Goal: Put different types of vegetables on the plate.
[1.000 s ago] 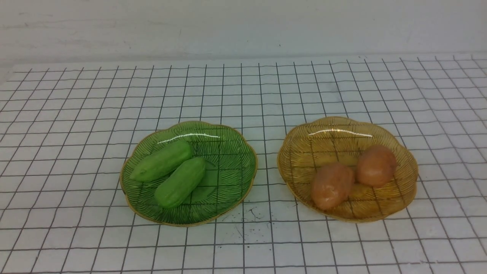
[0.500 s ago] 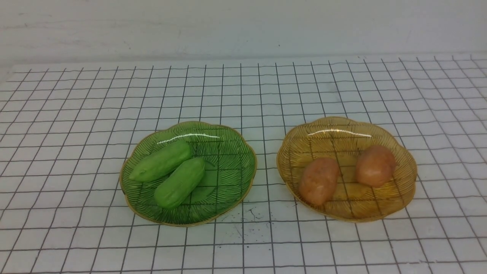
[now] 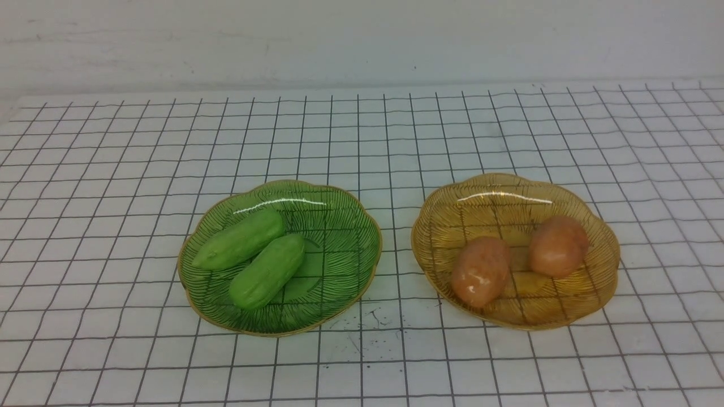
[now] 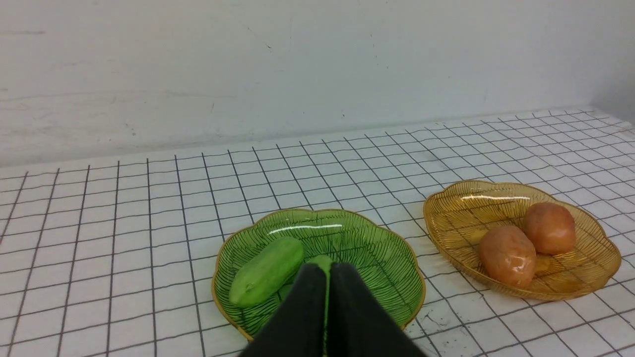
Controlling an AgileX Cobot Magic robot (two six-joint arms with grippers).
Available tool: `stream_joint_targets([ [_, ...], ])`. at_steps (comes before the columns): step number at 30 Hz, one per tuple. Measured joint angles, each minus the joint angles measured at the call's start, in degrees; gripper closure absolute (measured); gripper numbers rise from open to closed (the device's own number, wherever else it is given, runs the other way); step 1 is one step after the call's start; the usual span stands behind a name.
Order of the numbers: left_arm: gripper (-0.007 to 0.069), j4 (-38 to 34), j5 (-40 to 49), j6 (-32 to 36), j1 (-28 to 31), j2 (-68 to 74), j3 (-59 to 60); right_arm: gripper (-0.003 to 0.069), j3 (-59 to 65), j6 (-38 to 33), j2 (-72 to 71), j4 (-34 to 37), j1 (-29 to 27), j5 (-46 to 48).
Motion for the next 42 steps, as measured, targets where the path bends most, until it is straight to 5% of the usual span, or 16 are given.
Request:
stream_joint_targets([
  [11, 0.0632, 4.5, 0.3, 0.2, 1.3, -0.4, 3.2, 0.0673, 0.0, 1.0, 0.0, 0.0, 0.0, 0.0],
  [20, 0.0632, 3.4, -14.0, 2.1, 11.4, -7.1, 23.1, 0.0673, 0.0, 1.0, 0.0, 0.0, 0.0, 0.0],
  [30, 0.0632, 5.0, -18.1, 2.6, 12.0, -7.2, 39.0, 0.0673, 0.0, 1.0, 0.0, 0.0, 0.0, 0.0],
  [42, 0.0632, 4.9, -23.5, 2.5, 12.0, -7.2, 40.0, 0.0673, 0.0, 1.0, 0.0, 0.0, 0.0, 0.0],
])
